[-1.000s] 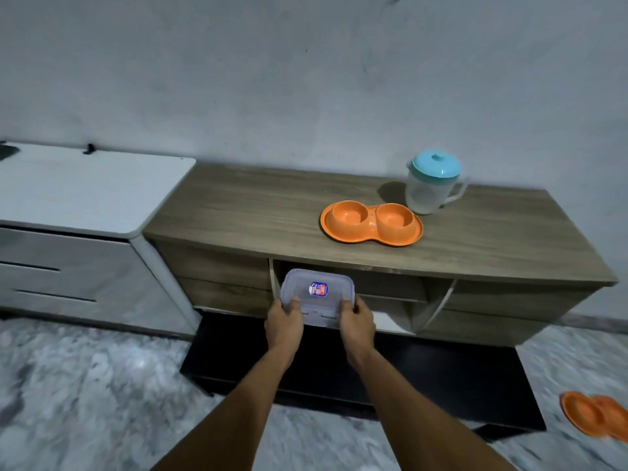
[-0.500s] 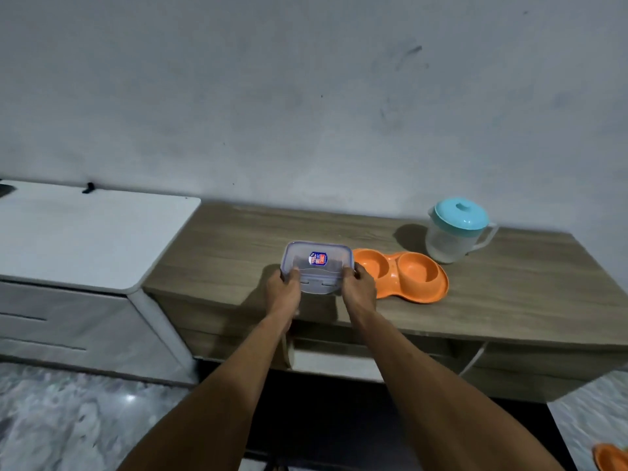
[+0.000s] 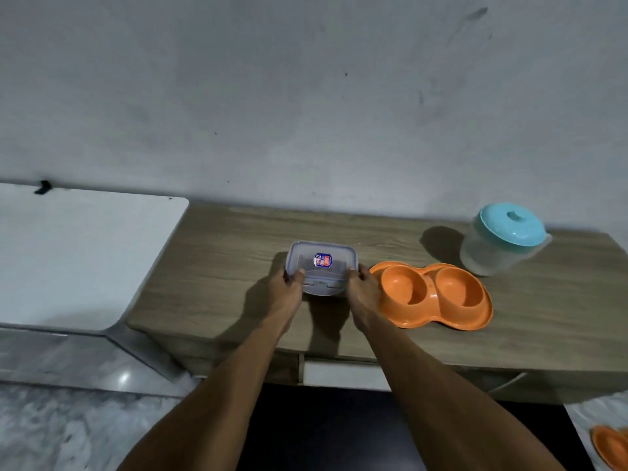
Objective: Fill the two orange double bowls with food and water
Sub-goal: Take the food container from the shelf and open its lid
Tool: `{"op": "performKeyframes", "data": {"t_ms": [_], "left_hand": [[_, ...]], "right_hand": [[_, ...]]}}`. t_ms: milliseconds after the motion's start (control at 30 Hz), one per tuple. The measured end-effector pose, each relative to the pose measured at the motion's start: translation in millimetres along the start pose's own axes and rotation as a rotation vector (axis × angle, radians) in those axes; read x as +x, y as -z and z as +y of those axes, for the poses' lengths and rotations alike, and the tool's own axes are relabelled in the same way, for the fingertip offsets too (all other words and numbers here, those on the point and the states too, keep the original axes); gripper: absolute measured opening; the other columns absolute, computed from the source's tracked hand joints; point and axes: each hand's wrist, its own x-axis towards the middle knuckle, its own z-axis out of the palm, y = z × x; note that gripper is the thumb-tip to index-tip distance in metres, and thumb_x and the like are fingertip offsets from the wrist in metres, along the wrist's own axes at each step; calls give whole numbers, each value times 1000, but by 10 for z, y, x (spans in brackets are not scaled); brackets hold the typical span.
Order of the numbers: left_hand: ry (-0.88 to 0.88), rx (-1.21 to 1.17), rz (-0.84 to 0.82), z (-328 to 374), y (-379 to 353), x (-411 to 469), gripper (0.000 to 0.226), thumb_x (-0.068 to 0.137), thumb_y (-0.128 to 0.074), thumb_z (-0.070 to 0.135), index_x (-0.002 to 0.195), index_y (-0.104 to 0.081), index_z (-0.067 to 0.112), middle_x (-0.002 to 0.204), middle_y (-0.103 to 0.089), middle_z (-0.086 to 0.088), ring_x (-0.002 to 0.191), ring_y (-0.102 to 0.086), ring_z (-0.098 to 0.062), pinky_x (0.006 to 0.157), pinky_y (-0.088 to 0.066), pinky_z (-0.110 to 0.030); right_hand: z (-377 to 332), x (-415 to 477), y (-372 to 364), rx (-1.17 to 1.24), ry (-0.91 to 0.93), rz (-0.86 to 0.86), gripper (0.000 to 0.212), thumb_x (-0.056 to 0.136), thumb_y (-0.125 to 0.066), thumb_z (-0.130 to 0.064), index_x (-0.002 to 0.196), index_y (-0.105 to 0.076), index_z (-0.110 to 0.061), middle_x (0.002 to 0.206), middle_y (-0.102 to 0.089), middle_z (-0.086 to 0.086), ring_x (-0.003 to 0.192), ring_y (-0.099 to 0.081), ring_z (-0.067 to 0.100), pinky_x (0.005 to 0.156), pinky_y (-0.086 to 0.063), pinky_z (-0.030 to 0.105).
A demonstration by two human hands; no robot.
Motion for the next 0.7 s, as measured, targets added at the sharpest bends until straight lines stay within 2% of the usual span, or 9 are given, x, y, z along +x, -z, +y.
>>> {"op": "performKeyframes", "data": {"t_ms": [233,300,333,400,467,500,533,567,700], "left_hand": [[18,125,-60,-87,2,65,30,98,-56,14,124,-60,0,117,-67,-13,89,-56,-14,51,-42,2],[31,154,-76,-87,9,75,31,97,-57,15,126,-58,4,119,-66,-10,86,-58,-11,51,-45,-5],[37,152,-77,-90,5,106,34,96,-57,14,130,-55,7,123,-65,-11,88,-60,-12,55,-47,-9],[22,171,-76,-45,-14,170,57,93,-61,15,145,-38,11,136,-56,-16,108,-62,-23,78,-51,-24],[-44,295,-103,17,-54,221,87,88,-68,33,155,-15,14,154,-37,-13,136,-43,-29,105,-44,-40],[-76,340,-123,36,-82,250,101,80,-72,47,155,-12,15,157,-31,-11,142,-35,-29,111,-38,-44],[-97,358,-150,51,-112,261,111,71,-74,57,153,-13,15,156,-32,-9,143,-34,-28,112,-37,-45],[-111,368,-177,71,-137,253,117,65,-78,58,152,-14,13,152,-34,-9,141,-35,-26,111,-38,-42],[-176,541,-199,27,-185,270,118,74,-79,47,154,-2,8,155,-23,-11,144,-24,-26,113,-28,-34]], "right_hand": [[153,178,14,-44,-34,-5,29,99,-47,-17,123,-63,-14,118,-67,7,110,-62,27,101,-49,50],[150,226,15,-95,-3,8,27,99,-46,-18,119,-63,-10,115,-68,11,104,-62,26,97,-51,47],[137,266,14,-138,31,37,27,100,-45,-18,116,-63,-7,113,-68,13,101,-62,27,93,-51,45],[65,347,12,-227,101,102,28,100,-43,-18,111,-62,-1,107,-66,15,97,-60,29,81,-47,39],[-52,438,-1,-307,141,159,29,101,-41,-18,108,-61,2,104,-65,18,97,-59,33,74,-35,31],[-97,506,-14,-337,146,173,30,101,-40,-19,108,-60,2,107,-65,20,100,-59,35,74,-32,29],[-138,571,-21,-361,140,177,31,102,-39,-20,108,-60,3,110,-65,22,103,-59,36,74,-31,29],[-171,634,-36,-379,119,174,33,102,-38,-21,109,-60,3,112,-65,23,104,-59,37,73,-33,30],[-168,785,-114,-451,74,161,37,104,-34,-25,113,-58,3,117,-63,24,104,-58,37,80,-39,36]]}}
